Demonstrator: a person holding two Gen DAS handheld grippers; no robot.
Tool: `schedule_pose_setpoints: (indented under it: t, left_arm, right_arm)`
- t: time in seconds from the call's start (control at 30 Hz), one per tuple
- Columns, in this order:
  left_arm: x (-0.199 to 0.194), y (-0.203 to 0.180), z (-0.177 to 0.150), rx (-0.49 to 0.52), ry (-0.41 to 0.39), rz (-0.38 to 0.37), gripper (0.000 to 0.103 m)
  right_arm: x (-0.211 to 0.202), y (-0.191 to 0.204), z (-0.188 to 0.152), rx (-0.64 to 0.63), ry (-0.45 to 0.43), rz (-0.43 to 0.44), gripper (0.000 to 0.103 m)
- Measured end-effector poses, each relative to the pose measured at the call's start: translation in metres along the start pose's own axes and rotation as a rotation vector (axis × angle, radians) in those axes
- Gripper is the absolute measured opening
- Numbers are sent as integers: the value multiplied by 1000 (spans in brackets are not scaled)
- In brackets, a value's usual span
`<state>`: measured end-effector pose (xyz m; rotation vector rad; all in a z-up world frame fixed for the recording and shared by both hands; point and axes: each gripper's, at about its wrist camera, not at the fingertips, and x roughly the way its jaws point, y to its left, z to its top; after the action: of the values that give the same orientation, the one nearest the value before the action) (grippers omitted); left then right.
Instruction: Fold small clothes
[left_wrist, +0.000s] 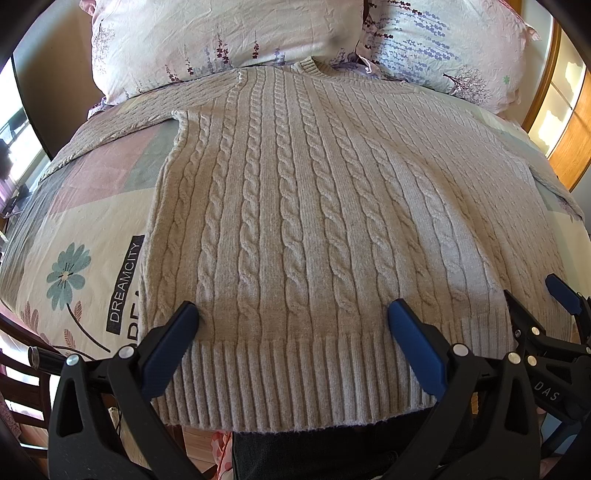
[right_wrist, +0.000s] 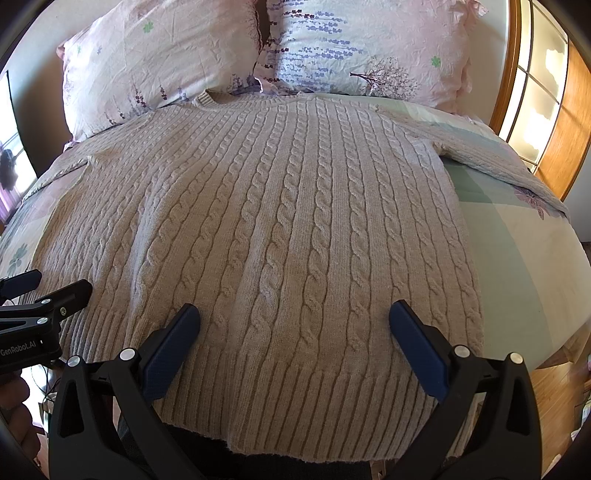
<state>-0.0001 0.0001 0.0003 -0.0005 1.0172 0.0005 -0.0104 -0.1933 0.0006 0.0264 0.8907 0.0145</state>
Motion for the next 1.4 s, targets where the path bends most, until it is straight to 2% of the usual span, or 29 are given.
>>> schedule_pose_setpoints:
  t: [1.13,1.3,1.4]
  left_arm:
    - [-1,-1,-1,2,6,1,101]
    - [-1,0,-3,12,-3,-6,101]
    - [-1,1,-1,11,-10,-5,101]
  right_arm:
    - [0,0,1,-14,5,5,102]
    - [1,-1,2,-40,13,24,102]
    - [-2,-4,-3,-67,-17,56,102]
